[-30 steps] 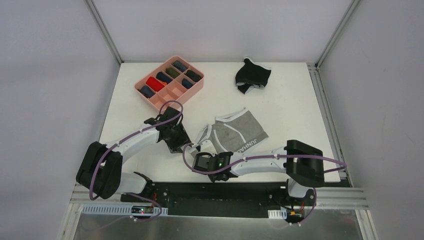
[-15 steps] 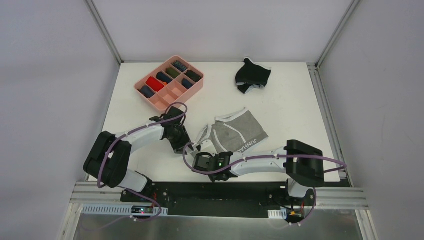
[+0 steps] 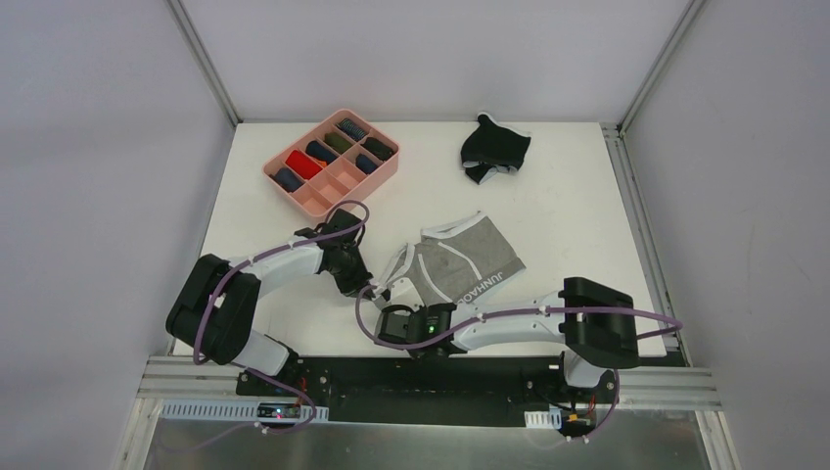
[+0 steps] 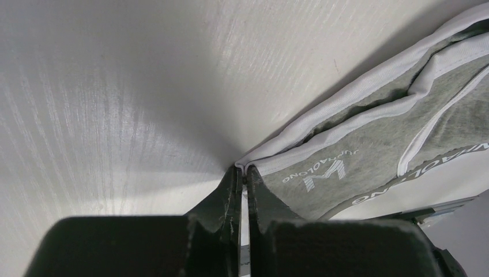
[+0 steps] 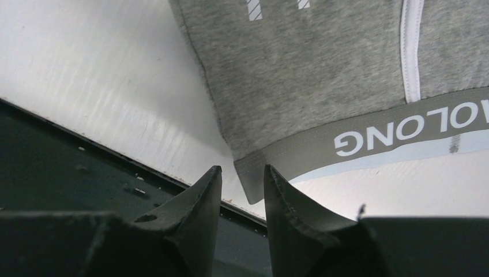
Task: Roll the underwear
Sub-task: Fold the underwear at the center of the board.
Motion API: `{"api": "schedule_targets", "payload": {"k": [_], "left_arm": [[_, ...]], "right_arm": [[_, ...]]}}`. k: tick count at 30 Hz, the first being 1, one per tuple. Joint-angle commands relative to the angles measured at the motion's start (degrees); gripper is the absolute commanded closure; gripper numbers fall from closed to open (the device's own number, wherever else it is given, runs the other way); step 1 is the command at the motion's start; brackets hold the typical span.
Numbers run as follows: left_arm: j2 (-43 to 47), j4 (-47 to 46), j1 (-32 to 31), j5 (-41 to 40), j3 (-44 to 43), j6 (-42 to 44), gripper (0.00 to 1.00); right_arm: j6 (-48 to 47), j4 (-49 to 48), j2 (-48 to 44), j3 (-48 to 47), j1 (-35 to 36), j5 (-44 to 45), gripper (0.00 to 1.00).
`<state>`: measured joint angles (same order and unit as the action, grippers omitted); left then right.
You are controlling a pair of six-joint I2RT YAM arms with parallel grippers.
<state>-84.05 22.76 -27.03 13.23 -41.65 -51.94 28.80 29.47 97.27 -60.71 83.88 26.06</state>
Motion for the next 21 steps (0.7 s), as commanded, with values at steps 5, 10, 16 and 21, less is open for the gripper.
{"api": "schedule_targets", "payload": {"k": [5,10,16,21], "left_arm": [[0.8,0.9,-0.3,-3.5,0.6,-0.7,1.0],[1.1,1.1,-0.3,-3.6,0.4,-0.6,1.0],[1.6,1.9,-0.3,-4.0,0.3,-0.7,1.0],[5.1,4.5,-0.1,-5.9,0.3,-0.7,1.0]], "right_arm": [[-0.9,2.2,0.7,-3.0,1.2,1.5,0.64],[-0.2,2.9,2.4,-1.9,1.2,3.2,0.71],[-0.3,2.7,5.3,-2.0,1.2,5.0,0.86],[-2.7,2.1,2.4,-2.9,1.2,2.7,1.0]]}}
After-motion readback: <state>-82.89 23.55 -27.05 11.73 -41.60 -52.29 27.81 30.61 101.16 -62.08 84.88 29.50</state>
